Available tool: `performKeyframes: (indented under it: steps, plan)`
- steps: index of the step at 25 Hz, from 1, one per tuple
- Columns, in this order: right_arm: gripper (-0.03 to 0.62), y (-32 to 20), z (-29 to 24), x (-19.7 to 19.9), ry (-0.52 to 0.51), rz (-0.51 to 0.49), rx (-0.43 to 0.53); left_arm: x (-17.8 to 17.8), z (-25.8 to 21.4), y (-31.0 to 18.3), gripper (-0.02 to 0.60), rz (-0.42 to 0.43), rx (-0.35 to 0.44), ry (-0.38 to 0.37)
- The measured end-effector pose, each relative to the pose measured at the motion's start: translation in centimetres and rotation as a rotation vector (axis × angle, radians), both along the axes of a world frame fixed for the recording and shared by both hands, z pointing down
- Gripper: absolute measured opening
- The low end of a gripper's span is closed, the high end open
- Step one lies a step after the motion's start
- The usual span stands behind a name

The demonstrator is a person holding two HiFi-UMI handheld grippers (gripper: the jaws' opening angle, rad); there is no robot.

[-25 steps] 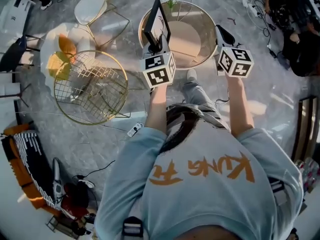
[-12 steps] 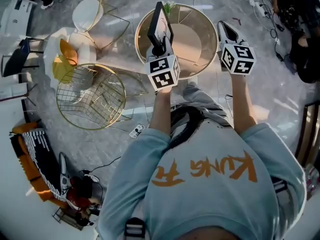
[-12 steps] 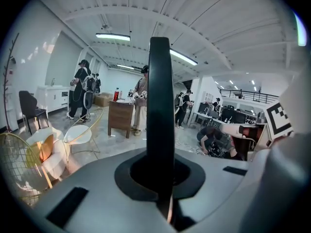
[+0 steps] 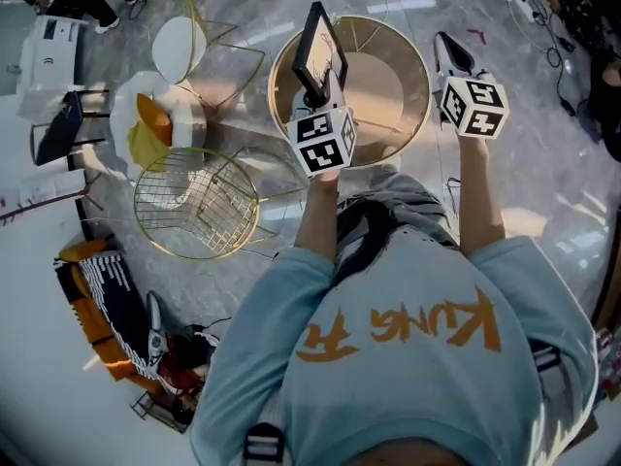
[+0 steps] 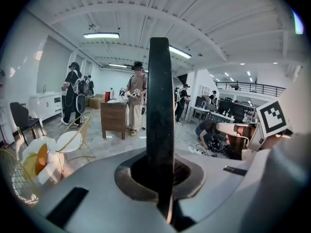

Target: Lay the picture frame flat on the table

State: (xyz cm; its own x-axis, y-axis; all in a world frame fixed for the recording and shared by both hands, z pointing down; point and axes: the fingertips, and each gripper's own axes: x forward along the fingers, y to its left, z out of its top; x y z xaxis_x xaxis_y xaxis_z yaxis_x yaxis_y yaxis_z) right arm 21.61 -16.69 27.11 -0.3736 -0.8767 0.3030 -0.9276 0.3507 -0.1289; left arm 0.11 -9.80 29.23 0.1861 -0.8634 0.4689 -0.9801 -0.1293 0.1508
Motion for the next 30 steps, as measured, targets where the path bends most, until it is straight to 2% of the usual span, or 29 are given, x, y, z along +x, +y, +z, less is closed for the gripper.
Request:
performKeyframes:
  steps: [4,7,10,16,30]
  plan:
    - [-0.002,-2.3,1.8,1.0,-0.037,-0.015,-0.036,2.2,1.3,-1.6,0.026,0.014,-0.05,-0.013]
    - [-0.002,-3.0,3.3,0.2,-0.004,-0.043,-0.048,2.9,2.6,-1.6,0.026,0.029,-0.093,-0.031]
    - [-0.002,-2.9,4.6,-1.4,0.012,-0.077,-0.047,2.5,4.5,-0.9,0.026,0.027,-0.138,-0.044]
    - [-0.002,-2.1,7.7,-3.8,-0.027,-0.134,-0.103,1.3,7.4,0.5,0.026,-0.003,-0.212,-0.043]
    - [-0.002,-3.0,12.5,-5.1,-0.016,-0.139,-0.191,1.1,12.3,-0.1,0.026,0.038,-0.34,-0.005]
